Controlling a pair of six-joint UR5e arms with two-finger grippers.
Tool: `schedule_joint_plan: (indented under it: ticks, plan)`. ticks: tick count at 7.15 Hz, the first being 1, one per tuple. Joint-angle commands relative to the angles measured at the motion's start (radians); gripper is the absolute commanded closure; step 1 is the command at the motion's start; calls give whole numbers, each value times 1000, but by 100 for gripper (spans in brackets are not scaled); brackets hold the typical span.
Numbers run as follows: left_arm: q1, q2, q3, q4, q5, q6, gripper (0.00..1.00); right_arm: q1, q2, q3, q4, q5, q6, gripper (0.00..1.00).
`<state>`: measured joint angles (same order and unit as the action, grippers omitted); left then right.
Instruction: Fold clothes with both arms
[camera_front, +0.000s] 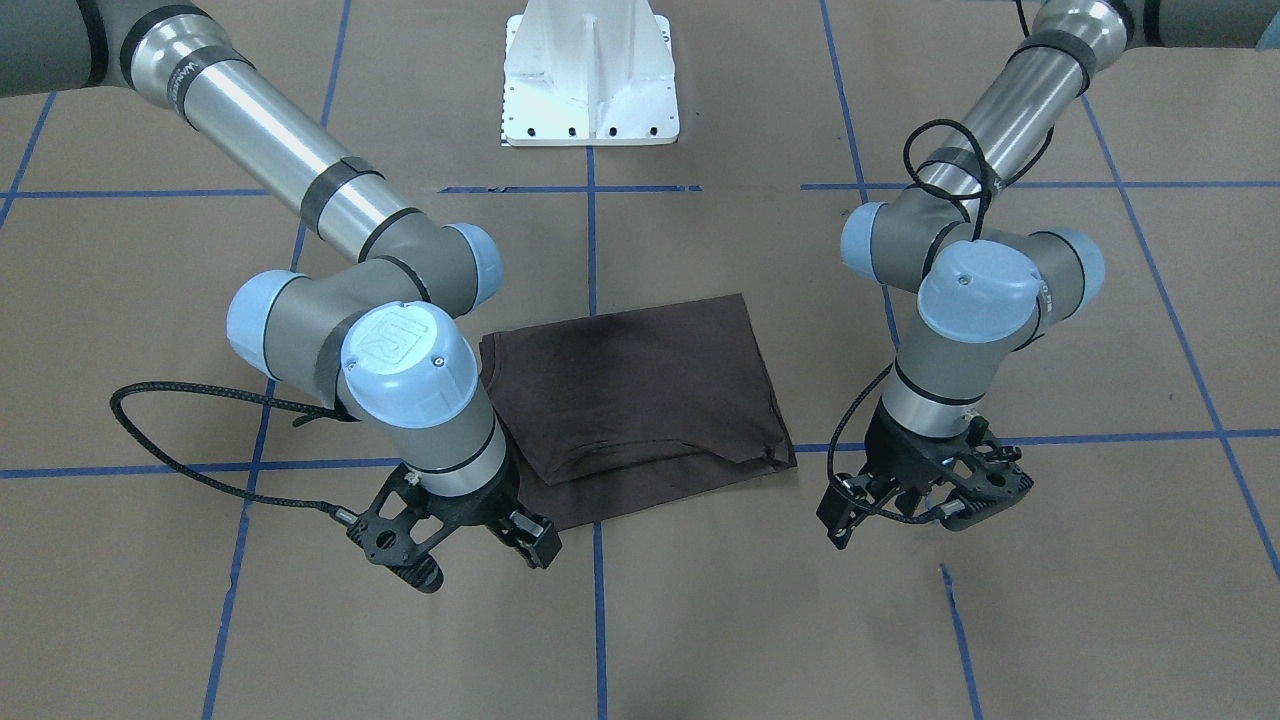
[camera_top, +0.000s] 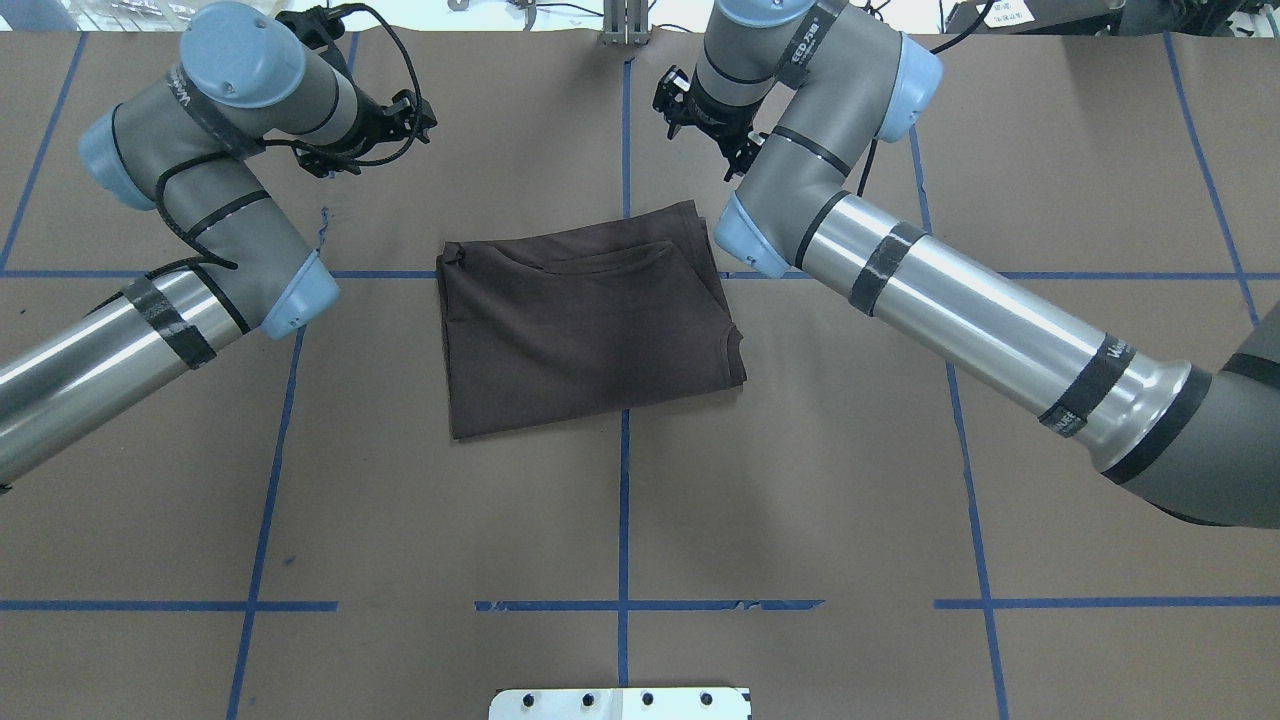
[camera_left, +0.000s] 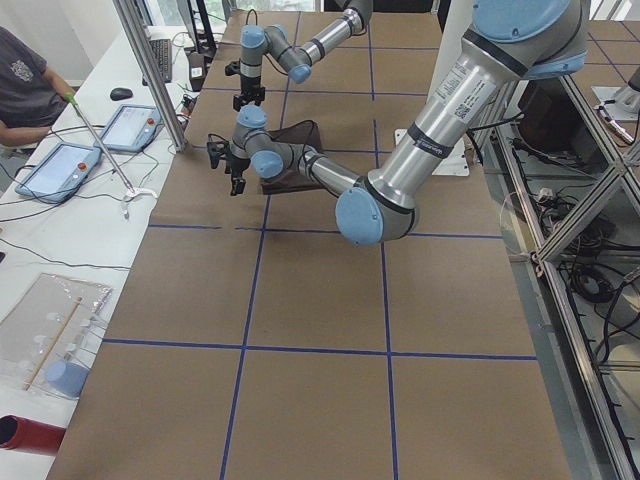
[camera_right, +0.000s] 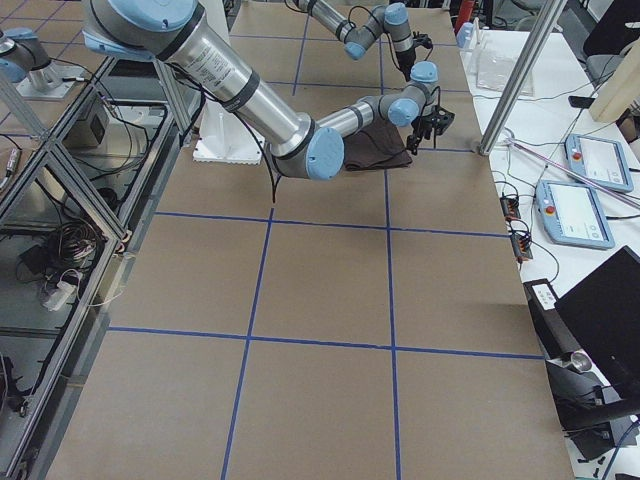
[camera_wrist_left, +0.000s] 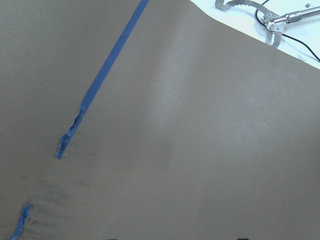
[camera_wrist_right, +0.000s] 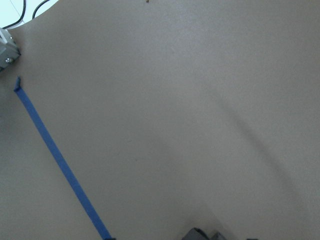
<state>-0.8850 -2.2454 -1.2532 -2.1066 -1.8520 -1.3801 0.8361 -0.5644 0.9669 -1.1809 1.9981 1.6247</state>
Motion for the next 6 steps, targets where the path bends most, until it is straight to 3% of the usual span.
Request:
schedule_joint_plan:
  ticks: [1,2,3,4,6]
  plan:
    - [-76,77,-100,10,-128,141,0,102,-64,62,-22,112,-173,0]
    - [-136,199,-214,16,-166,259,0,188,-203,217,-98,185,-350,0]
    - [-202,272,-289,67,-182,417,0,255,-362,386,-197,192,-537,0]
    - [-283,373,-370,135,-185,613,0,333,-511,486,-233,195,-750,0]
    - [-491,548,-391,160,-258,1137,0,531,-770,519,-229,253,-1217,0]
